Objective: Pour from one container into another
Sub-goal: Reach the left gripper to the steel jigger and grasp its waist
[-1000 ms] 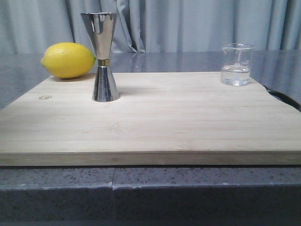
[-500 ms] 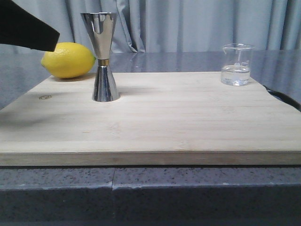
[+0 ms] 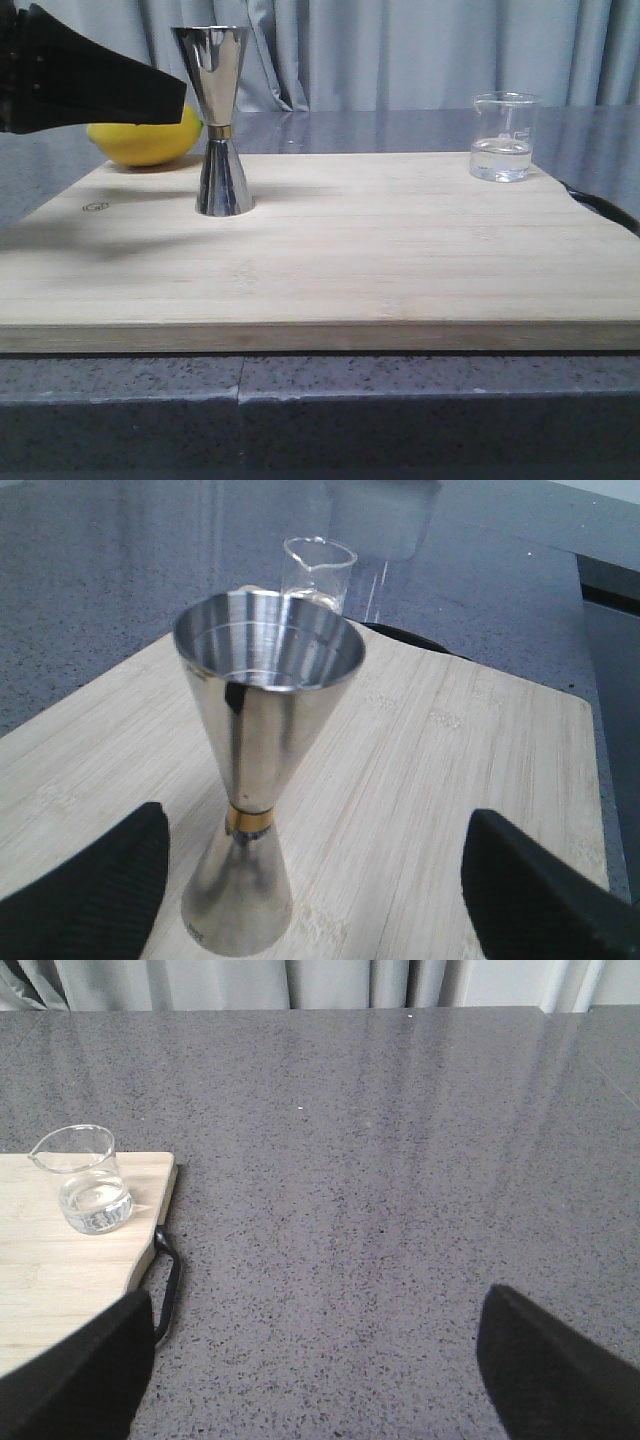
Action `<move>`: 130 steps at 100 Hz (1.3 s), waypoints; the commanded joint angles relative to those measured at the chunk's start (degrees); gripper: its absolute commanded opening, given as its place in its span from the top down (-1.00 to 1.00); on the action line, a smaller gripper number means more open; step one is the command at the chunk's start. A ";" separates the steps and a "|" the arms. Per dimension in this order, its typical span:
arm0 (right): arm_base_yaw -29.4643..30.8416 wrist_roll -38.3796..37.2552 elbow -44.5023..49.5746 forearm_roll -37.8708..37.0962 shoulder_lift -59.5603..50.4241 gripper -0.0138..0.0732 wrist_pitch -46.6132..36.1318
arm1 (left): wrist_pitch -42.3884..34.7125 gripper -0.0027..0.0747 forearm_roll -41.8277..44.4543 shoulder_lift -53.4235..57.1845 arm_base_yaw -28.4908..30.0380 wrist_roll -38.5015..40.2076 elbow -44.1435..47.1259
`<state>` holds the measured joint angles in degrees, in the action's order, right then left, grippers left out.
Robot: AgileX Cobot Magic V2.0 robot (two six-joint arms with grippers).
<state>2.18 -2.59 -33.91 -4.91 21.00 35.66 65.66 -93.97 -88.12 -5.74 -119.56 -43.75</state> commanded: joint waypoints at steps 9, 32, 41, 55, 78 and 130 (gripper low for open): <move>0.24 0.11 -2.03 -0.36 0.99 -0.69 -4.04 | 6.29 -0.48 -7.41 -0.81 0.05 -3.70 -1.65; 0.24 0.11 -2.03 -0.36 0.99 -0.69 -4.04 | 6.97 -0.48 -11.39 -3.41 -2.12 -7.59 -1.65; 0.24 0.11 -2.03 -0.36 0.99 -0.69 -4.04 | 6.43 -0.48 -12.03 -4.79 -3.96 -9.27 -2.10; 0.24 0.11 -2.03 -0.36 0.99 -0.69 -4.04 | 6.17 -0.48 -12.03 -7.23 -6.55 -9.37 -4.64; 0.24 0.11 -1.93 -0.36 0.99 -0.69 -3.69 | 6.54 -0.48 -12.03 -10.05 -8.46 -8.74 -8.10; 0.24 0.11 -1.93 -0.36 0.99 -0.69 -3.45 | 6.97 0.24 -12.03 -9.91 -8.46 -8.61 -8.42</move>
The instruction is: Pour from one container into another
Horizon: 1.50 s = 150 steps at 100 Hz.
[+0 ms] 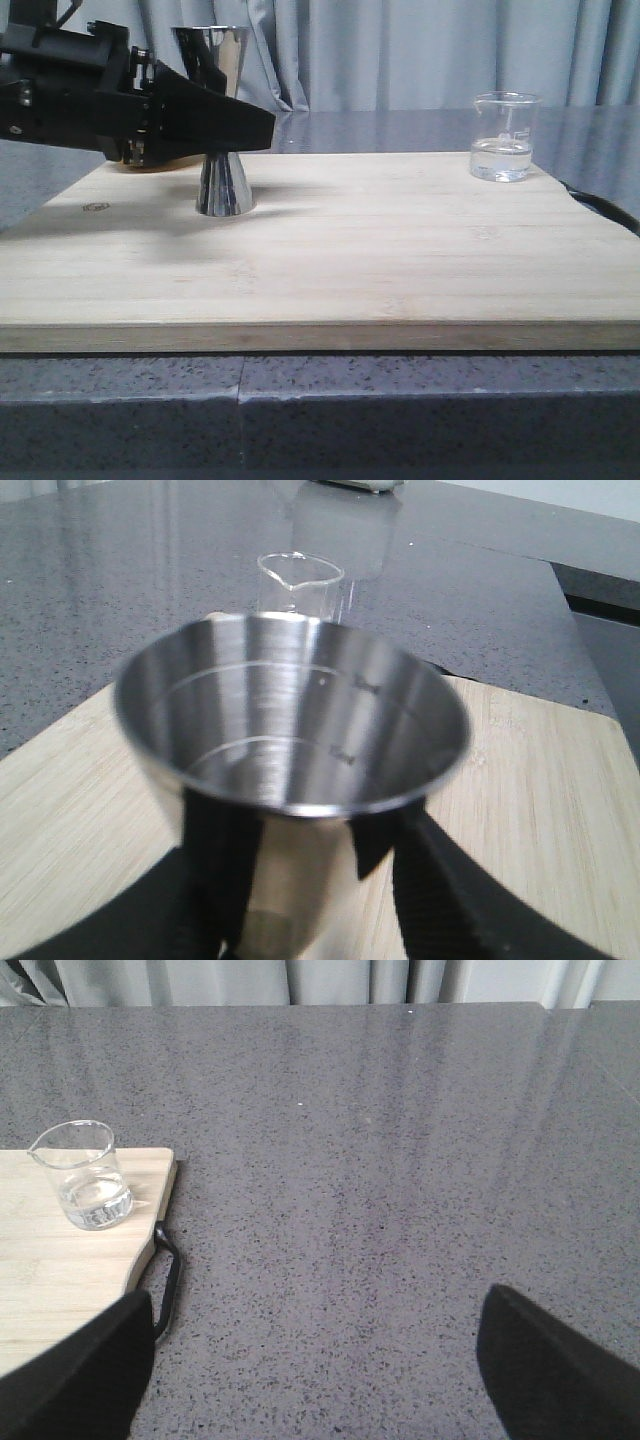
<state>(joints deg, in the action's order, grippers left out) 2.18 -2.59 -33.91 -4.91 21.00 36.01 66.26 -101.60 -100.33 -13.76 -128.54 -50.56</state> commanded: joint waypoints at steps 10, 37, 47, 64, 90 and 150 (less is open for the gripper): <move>0.24 0.11 -1.93 -0.36 0.99 -0.69 -3.80 | 6.38 0.26 -4.41 2.85 -0.44 0.37 -2.00; 0.24 0.11 -1.93 -0.36 0.99 -0.69 -3.80 | 6.38 0.26 -4.41 4.23 -0.44 0.60 -2.76; 0.24 0.11 -1.93 -0.36 0.99 -0.69 -3.80 | 6.38 0.26 -4.41 4.37 -0.44 0.60 -2.76; 0.24 0.11 -1.93 -0.36 0.99 -0.69 -3.80 | 6.38 0.26 -4.41 4.37 -0.44 0.60 -2.76; 0.24 0.11 -1.93 -0.36 0.99 -0.69 -3.80 | 6.38 0.26 -4.41 5.45 -0.44 0.88 -2.88; 0.24 0.11 -1.93 0.53 1.12 -0.69 -6.31 | 6.38 0.26 -4.41 10.16 -0.44 4.24 -3.93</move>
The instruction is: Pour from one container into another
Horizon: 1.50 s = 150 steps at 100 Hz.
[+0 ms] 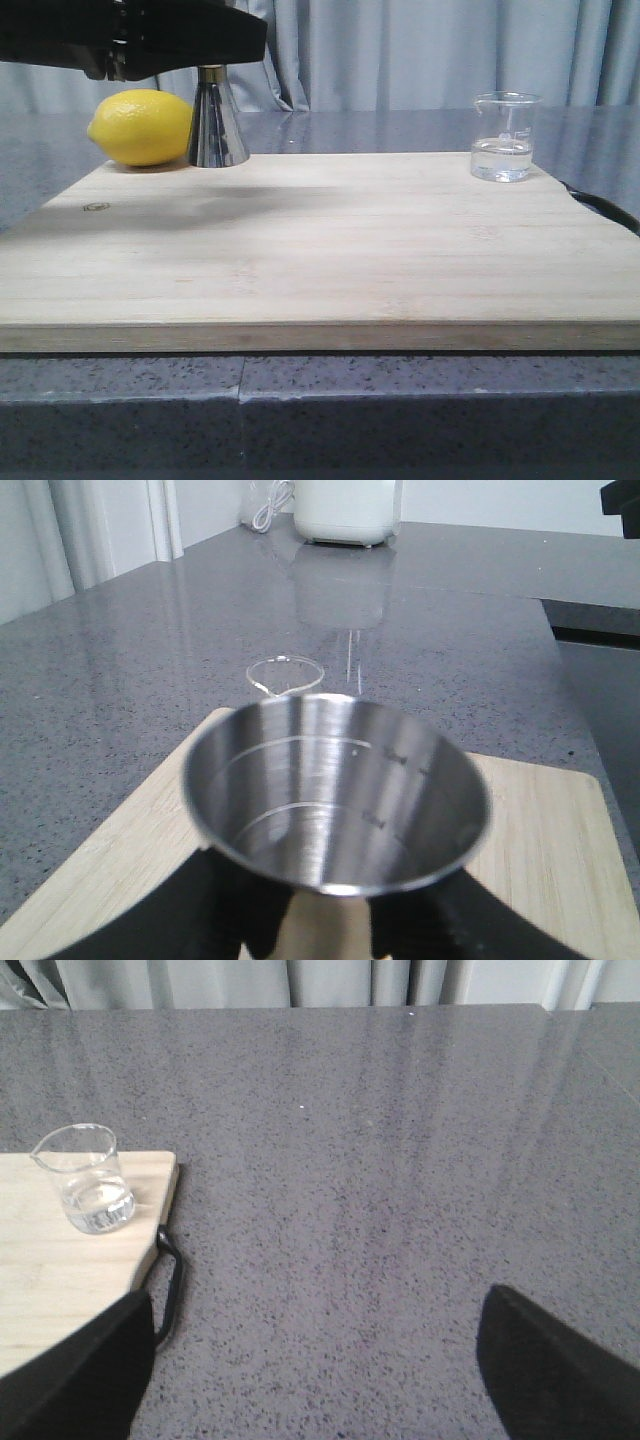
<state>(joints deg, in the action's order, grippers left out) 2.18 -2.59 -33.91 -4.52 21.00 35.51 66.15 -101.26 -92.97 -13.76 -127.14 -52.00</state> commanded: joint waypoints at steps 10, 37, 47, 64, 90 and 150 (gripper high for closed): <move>0.24 1.80 -2.07 2.18 1.91 -0.69 -7.17 | 6.49 0.26 -4.74 2.79 -0.44 3.60 -3.89; 0.24 11.65 -5.14 10.92 8.55 -0.69 -6.52 | 6.49 0.26 -4.74 2.79 -0.44 3.60 -5.51; 0.24 17.25 -6.54 15.44 11.33 -0.69 -6.11 | 6.49 0.26 -4.66 2.79 -0.44 3.60 -5.51; -1.67 22.27 -8.95 20.94 16.53 -0.69 -4.88 | 5.84 0.26 -4.66 2.79 -0.44 3.60 -5.51; -13.33 23.00 -14.18 19.26 25.78 -0.69 -4.20 | 5.84 0.26 -4.66 2.79 -0.44 3.60 -5.51; -23.55 23.00 -5.38 22.38 40.86 -0.69 -40.82 | 5.84 0.26 -4.66 2.79 -0.44 3.60 -5.51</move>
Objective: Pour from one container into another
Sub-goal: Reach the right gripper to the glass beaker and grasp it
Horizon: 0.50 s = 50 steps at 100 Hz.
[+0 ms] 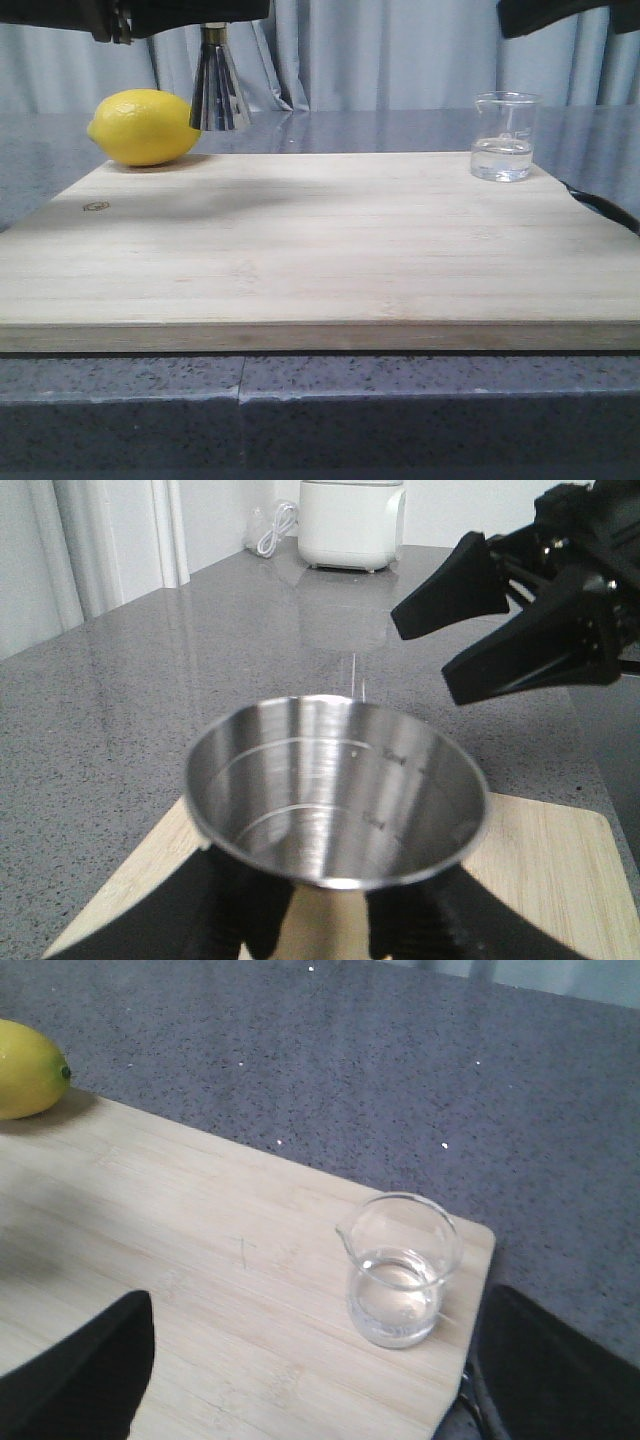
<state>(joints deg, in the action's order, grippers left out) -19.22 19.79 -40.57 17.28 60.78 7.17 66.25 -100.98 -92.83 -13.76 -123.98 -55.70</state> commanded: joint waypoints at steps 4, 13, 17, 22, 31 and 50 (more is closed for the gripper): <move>-2.98 0.62 2.65 0.58 2.28 -0.69 -16.07 | 5.74 0.26 -4.94 2.65 -0.44 0.44 -1.81; -4.19 -0.29 6.57 0.69 4.95 -0.69 -26.60 | 5.74 0.26 -4.94 2.65 -0.44 0.44 -1.81; -4.34 -1.42 7.96 0.69 5.92 -0.69 -30.47 | 5.74 0.26 -4.94 2.65 -0.44 0.44 -1.81; -4.43 -3.58 9.75 0.69 7.34 -0.69 -35.51 | 5.74 0.26 -4.94 2.65 -0.44 0.44 -1.81; -4.43 -7.54 12.12 0.28 10.14 -0.69 -42.92 | 5.74 0.26 -4.94 2.65 -0.44 0.44 -1.81; -4.43 -11.30 12.49 -0.97 16.22 -0.69 -48.78 | 5.74 0.26 -4.94 2.65 -0.44 0.44 -1.81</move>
<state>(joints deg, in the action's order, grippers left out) -23.65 10.27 -26.99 18.08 75.88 -33.44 66.25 -100.98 -92.83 -13.76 -123.98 -55.70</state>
